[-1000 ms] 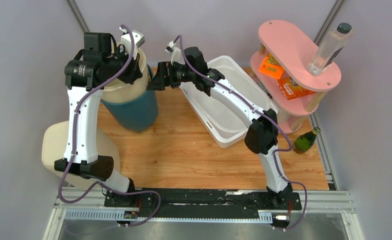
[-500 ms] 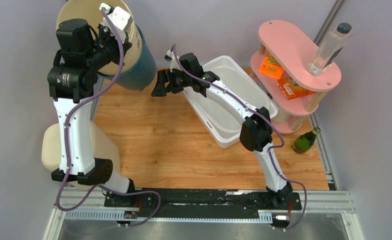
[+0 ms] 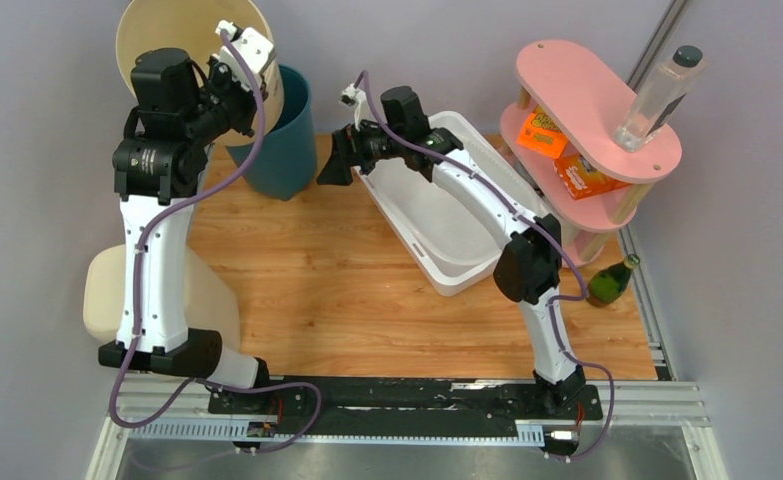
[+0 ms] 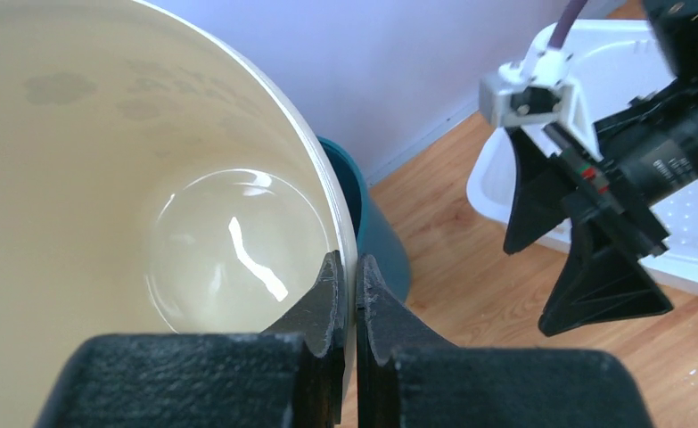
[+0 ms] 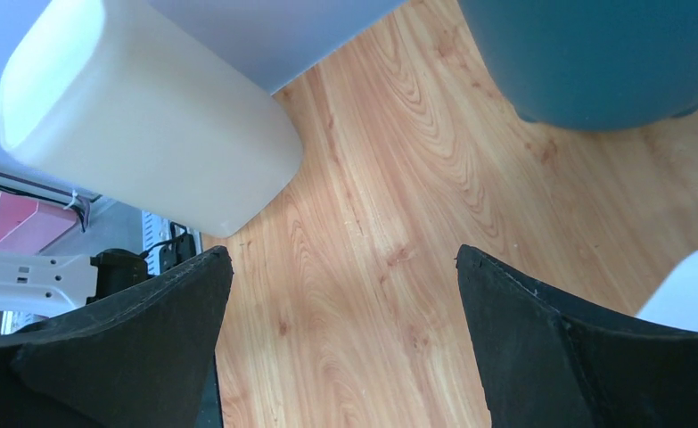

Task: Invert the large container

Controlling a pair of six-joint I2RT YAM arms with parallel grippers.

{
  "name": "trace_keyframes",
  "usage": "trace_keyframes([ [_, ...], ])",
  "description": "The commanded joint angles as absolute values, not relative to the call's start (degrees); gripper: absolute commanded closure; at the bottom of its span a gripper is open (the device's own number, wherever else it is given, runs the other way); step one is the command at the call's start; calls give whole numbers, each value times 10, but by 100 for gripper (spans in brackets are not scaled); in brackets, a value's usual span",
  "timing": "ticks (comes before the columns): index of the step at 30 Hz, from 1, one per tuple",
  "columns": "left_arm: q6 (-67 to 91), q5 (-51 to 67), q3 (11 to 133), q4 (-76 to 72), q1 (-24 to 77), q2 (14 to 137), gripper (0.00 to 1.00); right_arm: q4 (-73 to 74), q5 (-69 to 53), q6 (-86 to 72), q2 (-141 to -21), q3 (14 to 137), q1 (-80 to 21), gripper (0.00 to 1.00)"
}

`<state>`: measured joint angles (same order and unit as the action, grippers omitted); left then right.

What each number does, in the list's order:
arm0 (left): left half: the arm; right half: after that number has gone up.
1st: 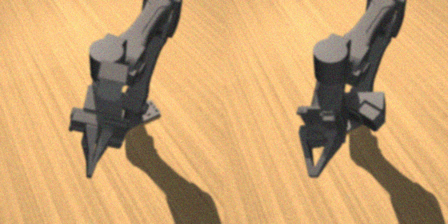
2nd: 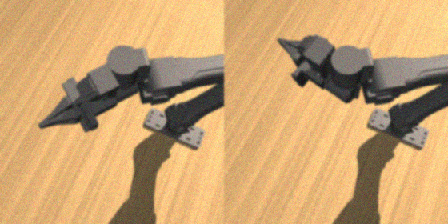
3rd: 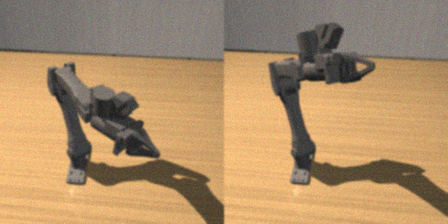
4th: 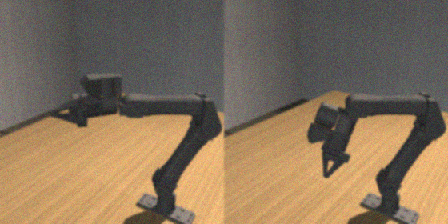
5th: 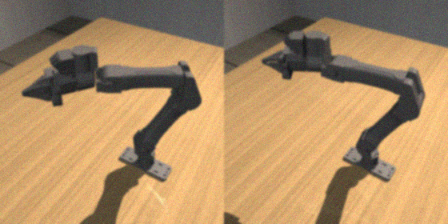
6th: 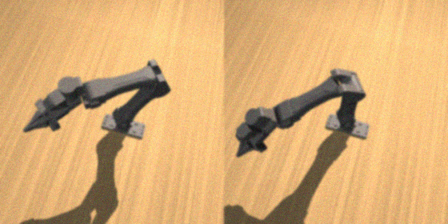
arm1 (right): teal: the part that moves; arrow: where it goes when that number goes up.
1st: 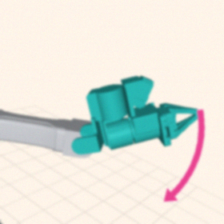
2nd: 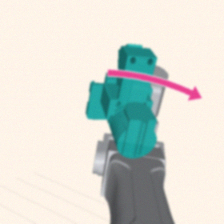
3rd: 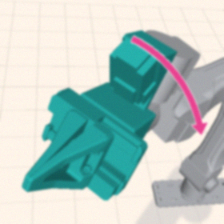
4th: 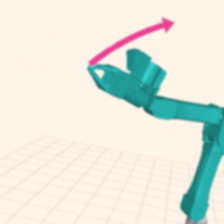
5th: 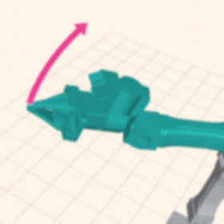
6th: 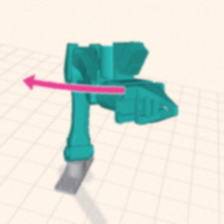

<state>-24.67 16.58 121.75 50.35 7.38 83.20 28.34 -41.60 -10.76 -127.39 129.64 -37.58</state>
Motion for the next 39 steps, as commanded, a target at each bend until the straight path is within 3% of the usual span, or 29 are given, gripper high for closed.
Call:
trace_keyframes([
  [1,-261,163,1225,446,74,806,100,277,-445,-82,-1225,1296,-372,0],
  [17,-252,169,1244,432,74,733,100,304,-439,-15,-1170,1273,-361,0],
  [32,-122,400,1105,578,74,633,100,294,-470,-24,-1022,1103,-337,0],
  [39,-22,518,957,573,73,586,100,307,-456,-11,-946,994,-327,0],
])
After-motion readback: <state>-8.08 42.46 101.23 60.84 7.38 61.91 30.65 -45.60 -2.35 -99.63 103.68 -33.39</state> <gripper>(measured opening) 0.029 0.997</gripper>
